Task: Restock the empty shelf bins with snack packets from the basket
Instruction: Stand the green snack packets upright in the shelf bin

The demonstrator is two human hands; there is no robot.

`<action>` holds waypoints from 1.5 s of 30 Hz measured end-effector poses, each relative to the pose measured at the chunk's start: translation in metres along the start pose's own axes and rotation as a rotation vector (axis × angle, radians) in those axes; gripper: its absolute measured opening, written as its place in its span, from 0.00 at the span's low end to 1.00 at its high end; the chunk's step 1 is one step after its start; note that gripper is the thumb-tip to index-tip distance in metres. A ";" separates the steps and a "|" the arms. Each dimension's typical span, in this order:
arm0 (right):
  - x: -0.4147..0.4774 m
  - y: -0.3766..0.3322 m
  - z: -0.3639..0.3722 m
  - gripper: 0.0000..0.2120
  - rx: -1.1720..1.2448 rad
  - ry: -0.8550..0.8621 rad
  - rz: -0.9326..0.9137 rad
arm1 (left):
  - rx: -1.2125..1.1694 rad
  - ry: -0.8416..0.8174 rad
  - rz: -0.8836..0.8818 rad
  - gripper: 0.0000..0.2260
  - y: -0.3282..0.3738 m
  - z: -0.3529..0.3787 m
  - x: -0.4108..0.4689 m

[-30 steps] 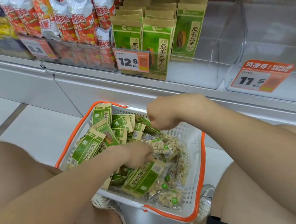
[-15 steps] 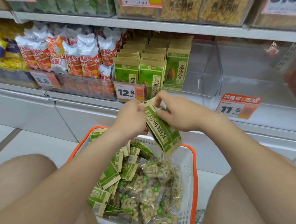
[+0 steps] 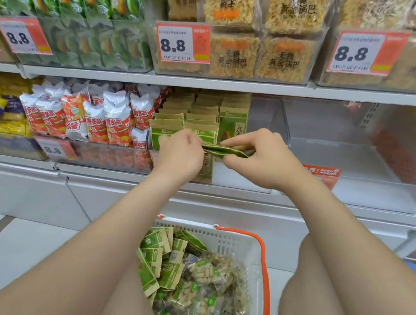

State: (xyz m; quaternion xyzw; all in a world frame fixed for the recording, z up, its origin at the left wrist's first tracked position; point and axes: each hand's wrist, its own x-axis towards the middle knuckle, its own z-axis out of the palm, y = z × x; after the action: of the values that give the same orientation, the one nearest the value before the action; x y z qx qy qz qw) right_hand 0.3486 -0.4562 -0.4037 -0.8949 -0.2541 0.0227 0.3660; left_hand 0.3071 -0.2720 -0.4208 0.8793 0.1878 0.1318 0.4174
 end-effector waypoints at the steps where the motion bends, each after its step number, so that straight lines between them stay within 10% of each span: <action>1: 0.003 0.003 -0.004 0.15 0.056 0.001 0.028 | 0.149 0.013 0.079 0.16 0.001 0.002 0.002; 6: 0.014 0.003 -0.012 0.05 0.392 -0.054 0.180 | 0.376 0.091 0.555 0.17 0.008 0.014 -0.001; 12: 0.017 0.005 -0.018 0.13 0.464 0.009 0.305 | 0.342 -0.139 0.694 0.12 -0.001 0.021 0.000; 21: 0.031 0.007 -0.007 0.11 0.561 0.130 0.214 | -0.437 -0.066 0.061 0.12 0.010 0.027 0.010; 30: 0.049 0.007 -0.001 0.06 0.504 0.236 0.098 | -0.725 0.021 -0.092 0.18 0.020 0.042 0.015; 34: 0.048 0.017 0.003 0.05 0.395 0.086 0.069 | -0.581 0.058 -0.006 0.15 0.019 0.044 0.015; 41: 0.051 0.029 -0.008 0.05 0.150 0.612 -0.063 | 0.006 0.178 0.328 0.09 0.004 0.048 0.021; 45: 0.057 0.039 0.002 0.09 0.067 0.534 0.060 | 0.370 0.093 0.335 0.13 -0.009 0.047 0.019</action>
State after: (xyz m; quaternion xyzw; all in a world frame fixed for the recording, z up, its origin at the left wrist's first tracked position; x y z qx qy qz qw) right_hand 0.4145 -0.4518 -0.4224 -0.8638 -0.1210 -0.1950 0.4485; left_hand 0.3407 -0.2905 -0.4554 0.9526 0.0793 0.2027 0.2126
